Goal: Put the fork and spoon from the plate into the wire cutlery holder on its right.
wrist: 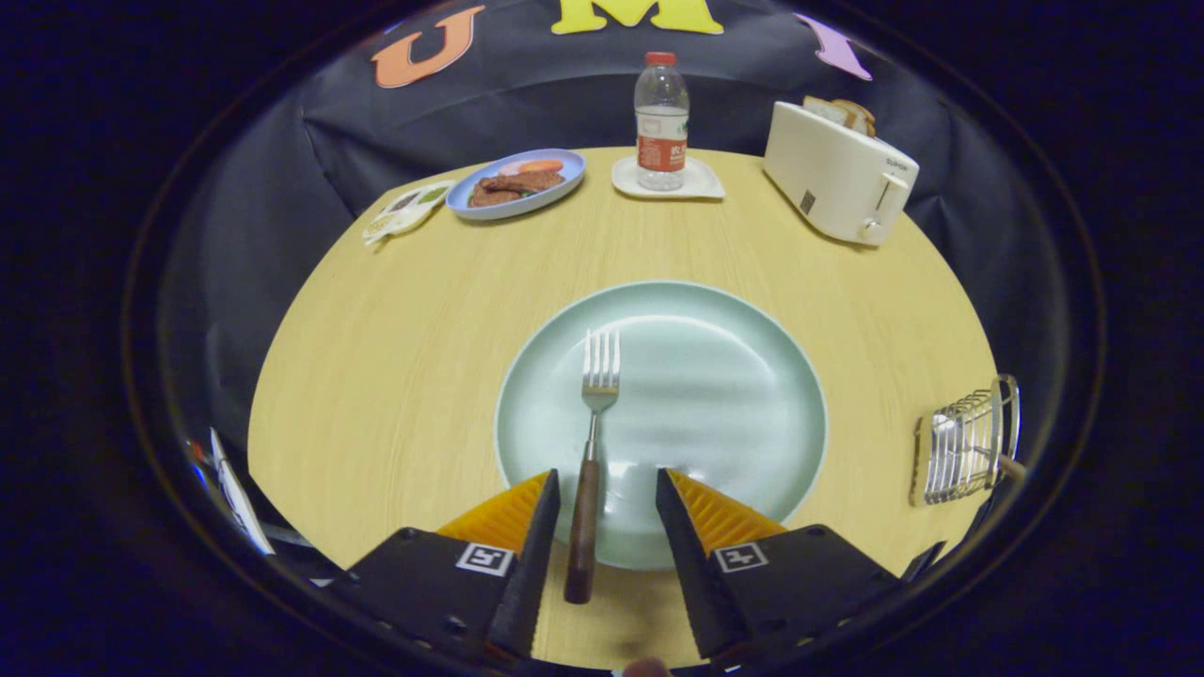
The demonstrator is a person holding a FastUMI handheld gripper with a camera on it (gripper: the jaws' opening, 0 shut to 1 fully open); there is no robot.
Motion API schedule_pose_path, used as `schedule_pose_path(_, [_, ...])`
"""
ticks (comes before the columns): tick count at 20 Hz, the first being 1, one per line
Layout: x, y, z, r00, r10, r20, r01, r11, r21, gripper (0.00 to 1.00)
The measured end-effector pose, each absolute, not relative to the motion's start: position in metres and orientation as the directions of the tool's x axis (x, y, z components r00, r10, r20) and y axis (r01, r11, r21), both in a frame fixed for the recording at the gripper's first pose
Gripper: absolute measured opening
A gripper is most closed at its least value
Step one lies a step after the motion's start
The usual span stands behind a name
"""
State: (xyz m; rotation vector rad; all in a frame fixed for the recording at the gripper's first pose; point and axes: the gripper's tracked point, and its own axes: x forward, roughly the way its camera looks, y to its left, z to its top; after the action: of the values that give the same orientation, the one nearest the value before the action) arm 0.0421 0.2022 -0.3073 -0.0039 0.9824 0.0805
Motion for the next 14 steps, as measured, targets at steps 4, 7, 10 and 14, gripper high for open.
schedule_pose_path(4, [0.042,0.205,-0.316,0.521,0.072,-0.851,-0.066,0.997,0.044,0.41])
schedule_pose_path(7, [0.041,0.200,-0.322,0.497,0.062,-0.865,-0.048,0.998,0.044,0.14])
schedule_pose_path(10, [0.037,0.195,-0.312,0.484,0.057,-0.873,-0.047,0.998,0.040,0.01])
schedule_pose_path(14, [0.035,0.178,-0.281,0.484,0.068,-0.872,-0.065,0.997,0.042,0.00])
